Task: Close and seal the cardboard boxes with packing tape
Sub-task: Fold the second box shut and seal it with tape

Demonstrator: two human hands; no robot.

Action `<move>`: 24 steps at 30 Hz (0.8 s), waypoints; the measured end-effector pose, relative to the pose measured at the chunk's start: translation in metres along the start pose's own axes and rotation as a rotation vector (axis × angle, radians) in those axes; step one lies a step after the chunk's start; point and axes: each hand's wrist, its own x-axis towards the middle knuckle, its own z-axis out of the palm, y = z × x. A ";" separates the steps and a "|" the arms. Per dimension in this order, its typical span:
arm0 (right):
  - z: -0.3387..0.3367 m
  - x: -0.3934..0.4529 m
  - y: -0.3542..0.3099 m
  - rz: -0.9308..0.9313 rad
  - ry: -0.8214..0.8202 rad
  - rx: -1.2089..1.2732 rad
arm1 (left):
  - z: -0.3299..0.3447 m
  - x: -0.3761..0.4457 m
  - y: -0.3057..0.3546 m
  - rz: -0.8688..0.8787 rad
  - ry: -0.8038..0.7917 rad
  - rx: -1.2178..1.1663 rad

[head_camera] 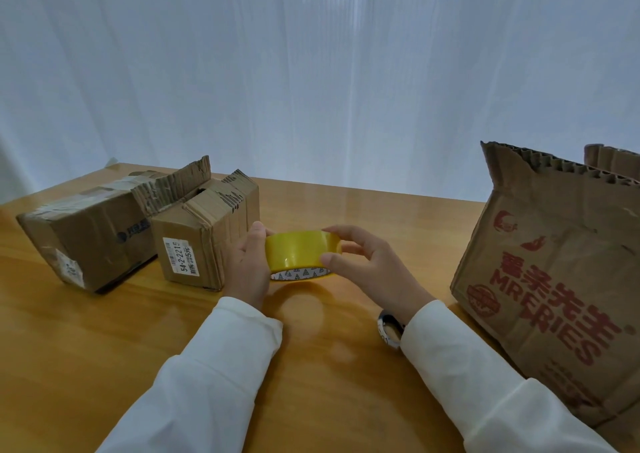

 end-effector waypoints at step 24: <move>0.008 -0.001 0.005 -0.108 0.160 -0.214 | -0.003 -0.002 0.000 0.141 -0.057 -0.135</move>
